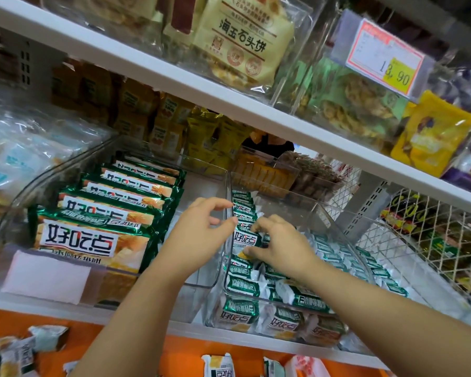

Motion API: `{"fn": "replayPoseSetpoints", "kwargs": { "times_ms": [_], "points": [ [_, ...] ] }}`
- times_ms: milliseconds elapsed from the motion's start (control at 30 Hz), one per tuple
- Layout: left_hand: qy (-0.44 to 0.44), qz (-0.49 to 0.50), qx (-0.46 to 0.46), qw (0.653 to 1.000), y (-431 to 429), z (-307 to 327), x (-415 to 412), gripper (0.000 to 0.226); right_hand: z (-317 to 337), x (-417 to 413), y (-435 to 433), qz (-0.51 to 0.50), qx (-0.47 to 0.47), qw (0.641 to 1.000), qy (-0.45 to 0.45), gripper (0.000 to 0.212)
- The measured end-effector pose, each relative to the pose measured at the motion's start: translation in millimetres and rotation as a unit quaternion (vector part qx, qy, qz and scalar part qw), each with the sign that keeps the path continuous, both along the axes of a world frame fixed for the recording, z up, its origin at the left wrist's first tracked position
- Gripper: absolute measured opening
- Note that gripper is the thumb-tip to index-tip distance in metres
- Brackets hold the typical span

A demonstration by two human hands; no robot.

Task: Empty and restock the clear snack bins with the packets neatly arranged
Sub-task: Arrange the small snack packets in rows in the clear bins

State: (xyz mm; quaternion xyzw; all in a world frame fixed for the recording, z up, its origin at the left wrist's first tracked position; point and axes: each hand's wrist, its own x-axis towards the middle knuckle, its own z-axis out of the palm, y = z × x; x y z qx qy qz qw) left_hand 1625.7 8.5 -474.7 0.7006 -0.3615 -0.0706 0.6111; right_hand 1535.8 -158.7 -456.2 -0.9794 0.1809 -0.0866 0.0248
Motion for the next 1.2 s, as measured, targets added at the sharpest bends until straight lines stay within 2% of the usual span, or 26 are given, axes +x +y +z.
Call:
{"fn": "replayPoseSetpoints", "kwargs": {
  "times_ms": [67, 167, 267, 367, 433, 533, 600, 667, 733, 767, 833, 900, 933, 967, 1033, 1067, 1100, 1200],
  "points": [
    [-0.004, 0.001, 0.003, 1.000, 0, 0, 0, 0.019, 16, -7, -7, 0.000, 0.041, 0.999, 0.034, 0.053],
    [-0.003, -0.003, 0.006, 1.000, 1, 0, 0, 0.019, 42, -31, -17, 0.014, 0.135, 0.990, 0.039, 0.041],
    [-0.005, -0.003, 0.012, 1.000, 1, 0, 1, 0.019, 57, -63, -25, 0.044, 0.161, 0.975, 0.144, 0.036],
    [-0.005, 0.000, 0.015, 1.000, 0, 1, 0, 0.020, 56, -84, -24, 0.039, 0.172, 0.953, 0.245, 0.053],
    [-0.009, 0.004, 0.017, 1.000, 0, 1, 0, 0.021, 50, -90, -24, 0.032, 0.182, 0.943, 0.277, 0.066],
    [-0.021, 0.010, 0.030, 0.999, 2, 4, -3, 0.025, 48, -89, -21, 0.028, 0.189, 0.952, 0.241, 0.059],
    [-0.055, 0.023, 0.046, 0.997, 4, 8, -5, 0.029, 55, -88, -15, 0.030, 0.162, 0.965, 0.202, 0.054],
    [-0.110, 0.035, 0.058, 0.992, 6, 19, -8, 0.029, 62, -87, -5, 0.023, 0.157, 0.978, 0.137, 0.061],
    [-0.153, 0.021, 0.069, 0.986, 7, 34, -15, 0.020, 63, -85, 1, -0.002, 0.238, 0.971, 0.038, 0.073],
    [-0.167, 0.003, 0.079, 0.983, 6, 40, -19, 0.017, 64, -82, 4, -0.018, 0.304, 0.952, -0.016, 0.074],
    [-0.179, -0.050, 0.108, 0.977, 3, 46, -27, 0.017, 63, -76, 11, -0.049, 0.451, 0.884, -0.112, 0.059],
    [-0.166, -0.109, 0.126, 0.972, 0, 46, -36, 0.028, 63, -69, 21, -0.067, 0.561, 0.806, -0.175, 0.042],
    [-0.158, -0.128, 0.128, 0.971, -2, 44, -39, 0.036, 62, -67, 24, -0.074, 0.592, 0.780, -0.189, 0.043],
    [-0.161, -0.134, 0.127, 0.969, -3, 42, -41, 0.042, 62, -66, 29, -0.081, 0.613, 0.761, -0.196, 0.050],
    [-0.181, -0.104, 0.115, 0.971, -5, 40, -42, 0.041, 60, -66, 35, -0.091, 0.631, 0.747, -0.189, 0.061],
    [-0.185, -0.084, 0.108, 0.973, -4, 40, -40, 0.034, 58, -67, 37, -0.096, 0.630, 0.749, -0.181, 0.064],
    [-0.184, -0.067, 0.100, 0.976, -3, 40, -38, 0.028, 58, -68, 39, -0.100, 0.610, 0.767, -0.170, 0.069],
    [-0.165, -0.048, 0.100, 0.980, 3, 42, -30, 0.023, 59, -71, 36, -0.081, 0.436, 0.882, -0.158, 0.079]
  ]
}}
